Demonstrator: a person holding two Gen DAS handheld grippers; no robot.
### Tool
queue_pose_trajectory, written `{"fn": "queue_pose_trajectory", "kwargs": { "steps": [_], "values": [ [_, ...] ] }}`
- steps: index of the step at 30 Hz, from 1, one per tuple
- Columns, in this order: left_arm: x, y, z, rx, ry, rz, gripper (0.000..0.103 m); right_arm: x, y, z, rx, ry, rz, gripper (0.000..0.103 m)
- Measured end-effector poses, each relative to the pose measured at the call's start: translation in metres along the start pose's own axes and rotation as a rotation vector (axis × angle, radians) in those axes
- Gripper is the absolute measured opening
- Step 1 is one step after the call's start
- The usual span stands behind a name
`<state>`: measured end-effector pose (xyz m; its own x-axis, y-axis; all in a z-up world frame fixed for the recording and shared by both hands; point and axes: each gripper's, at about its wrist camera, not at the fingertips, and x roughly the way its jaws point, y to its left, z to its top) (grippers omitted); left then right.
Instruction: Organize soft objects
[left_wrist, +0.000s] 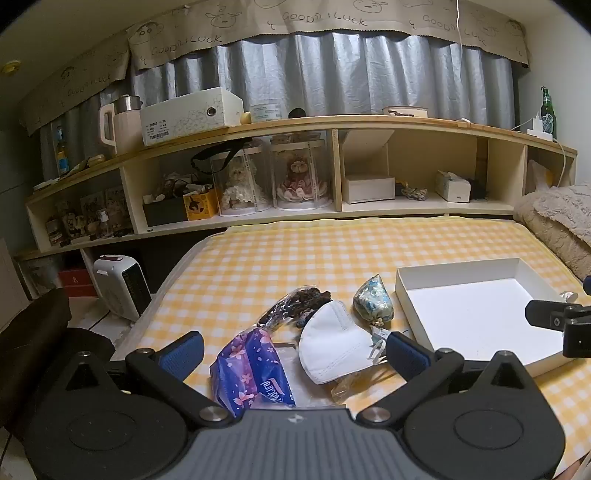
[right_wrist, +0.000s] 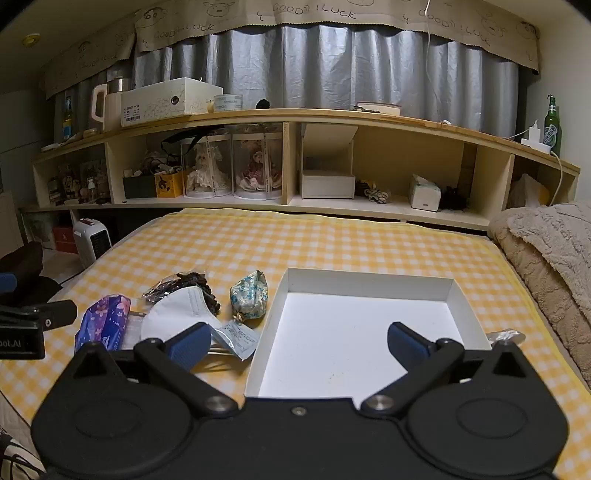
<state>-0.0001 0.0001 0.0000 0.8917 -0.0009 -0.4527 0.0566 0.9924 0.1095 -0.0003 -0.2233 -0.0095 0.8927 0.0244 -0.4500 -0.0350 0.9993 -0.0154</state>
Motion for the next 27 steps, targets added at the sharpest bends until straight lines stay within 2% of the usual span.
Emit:
{"fn": "queue_pose_trajectory", "kwargs": {
  "steps": [27],
  "values": [
    [0.0019, -0.0047, -0.0029, -0.004, 0.003, -0.001, 0.103, 0.0002, -0.0009, -0.0022, -0.002, 0.004, -0.004, 0.103]
  ]
}}
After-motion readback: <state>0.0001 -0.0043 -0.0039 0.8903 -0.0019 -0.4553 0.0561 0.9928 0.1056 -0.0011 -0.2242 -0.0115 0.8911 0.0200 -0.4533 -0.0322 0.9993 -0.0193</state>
